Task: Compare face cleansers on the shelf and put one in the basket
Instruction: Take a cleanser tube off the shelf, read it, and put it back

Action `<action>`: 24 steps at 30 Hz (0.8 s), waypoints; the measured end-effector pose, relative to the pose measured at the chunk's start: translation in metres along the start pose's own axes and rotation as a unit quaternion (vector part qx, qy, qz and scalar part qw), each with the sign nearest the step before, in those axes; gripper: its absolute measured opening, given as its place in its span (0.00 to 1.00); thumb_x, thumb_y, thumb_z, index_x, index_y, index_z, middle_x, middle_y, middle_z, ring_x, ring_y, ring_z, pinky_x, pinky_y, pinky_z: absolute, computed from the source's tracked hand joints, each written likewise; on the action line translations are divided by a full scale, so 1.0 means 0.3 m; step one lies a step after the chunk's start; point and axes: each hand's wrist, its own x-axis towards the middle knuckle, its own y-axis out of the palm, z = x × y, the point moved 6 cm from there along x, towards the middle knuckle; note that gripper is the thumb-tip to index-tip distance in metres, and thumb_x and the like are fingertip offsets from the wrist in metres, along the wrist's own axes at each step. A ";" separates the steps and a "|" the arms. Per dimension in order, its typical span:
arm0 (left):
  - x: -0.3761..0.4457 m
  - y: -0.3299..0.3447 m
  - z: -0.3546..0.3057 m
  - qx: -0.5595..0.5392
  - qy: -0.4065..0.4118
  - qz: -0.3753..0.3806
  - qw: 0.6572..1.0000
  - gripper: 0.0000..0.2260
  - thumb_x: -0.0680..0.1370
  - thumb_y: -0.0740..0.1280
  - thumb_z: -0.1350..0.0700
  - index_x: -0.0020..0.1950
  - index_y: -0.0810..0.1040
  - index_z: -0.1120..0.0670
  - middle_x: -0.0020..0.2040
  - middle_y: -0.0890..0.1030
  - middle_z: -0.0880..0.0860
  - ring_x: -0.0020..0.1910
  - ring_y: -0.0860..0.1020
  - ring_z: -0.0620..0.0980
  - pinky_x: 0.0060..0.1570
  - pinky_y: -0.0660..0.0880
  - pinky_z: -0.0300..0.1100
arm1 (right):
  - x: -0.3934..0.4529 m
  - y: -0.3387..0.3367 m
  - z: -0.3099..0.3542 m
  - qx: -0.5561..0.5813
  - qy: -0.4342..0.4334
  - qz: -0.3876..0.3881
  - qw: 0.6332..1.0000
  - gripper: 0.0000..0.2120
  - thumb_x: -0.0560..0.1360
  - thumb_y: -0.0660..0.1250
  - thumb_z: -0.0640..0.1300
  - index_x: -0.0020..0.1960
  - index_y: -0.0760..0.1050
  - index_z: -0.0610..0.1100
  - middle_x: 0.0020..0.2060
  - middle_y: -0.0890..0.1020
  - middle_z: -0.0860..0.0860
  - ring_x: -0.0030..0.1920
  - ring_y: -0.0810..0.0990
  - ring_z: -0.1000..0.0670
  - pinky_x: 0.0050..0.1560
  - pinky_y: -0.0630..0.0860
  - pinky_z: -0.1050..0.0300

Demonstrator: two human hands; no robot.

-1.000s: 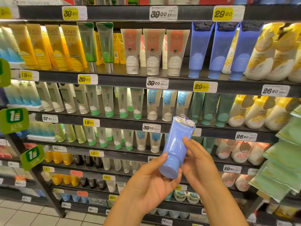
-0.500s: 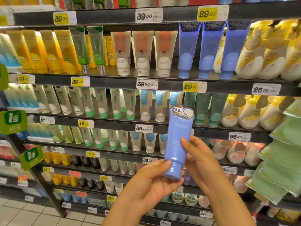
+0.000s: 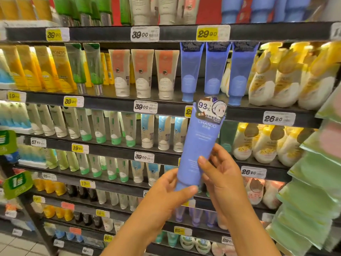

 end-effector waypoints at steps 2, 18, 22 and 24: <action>0.017 0.015 -0.033 0.075 0.029 -0.035 0.996 0.21 0.68 0.75 0.59 0.58 0.75 0.49 0.48 0.84 0.46 0.42 0.82 0.43 0.40 0.76 0.33 | 0.018 0.002 0.029 0.003 -0.023 0.007 1.000 0.20 0.63 0.70 0.43 0.55 0.76 0.46 0.48 0.84 0.52 0.48 0.83 0.53 0.45 0.80 0.59; 0.316 0.066 -0.455 0.164 0.286 -0.082 0.940 0.19 0.65 0.78 0.62 0.50 0.76 0.48 0.45 0.83 0.43 0.40 0.81 0.39 0.36 0.75 0.30 | 0.375 0.079 0.342 -0.050 -0.181 0.009 0.982 0.23 0.59 0.73 0.47 0.53 0.73 0.48 0.47 0.84 0.50 0.47 0.84 0.51 0.41 0.79 0.60; 0.423 0.067 -0.593 0.179 0.337 -0.065 0.922 0.17 0.65 0.77 0.62 0.48 0.77 0.48 0.43 0.83 0.43 0.39 0.81 0.39 0.34 0.74 0.29 | 0.500 0.123 0.443 -0.090 -0.232 0.019 0.968 0.22 0.60 0.71 0.46 0.53 0.73 0.46 0.42 0.84 0.54 0.43 0.83 0.56 0.39 0.77 0.65; 0.470 0.066 -0.663 0.188 0.360 -0.061 0.912 0.16 0.64 0.77 0.60 0.47 0.78 0.48 0.43 0.83 0.42 0.40 0.81 0.39 0.35 0.74 0.29 | 0.560 0.140 0.501 -0.124 -0.254 0.023 0.959 0.19 0.63 0.69 0.46 0.53 0.74 0.44 0.44 0.83 0.52 0.44 0.82 0.56 0.42 0.77 0.65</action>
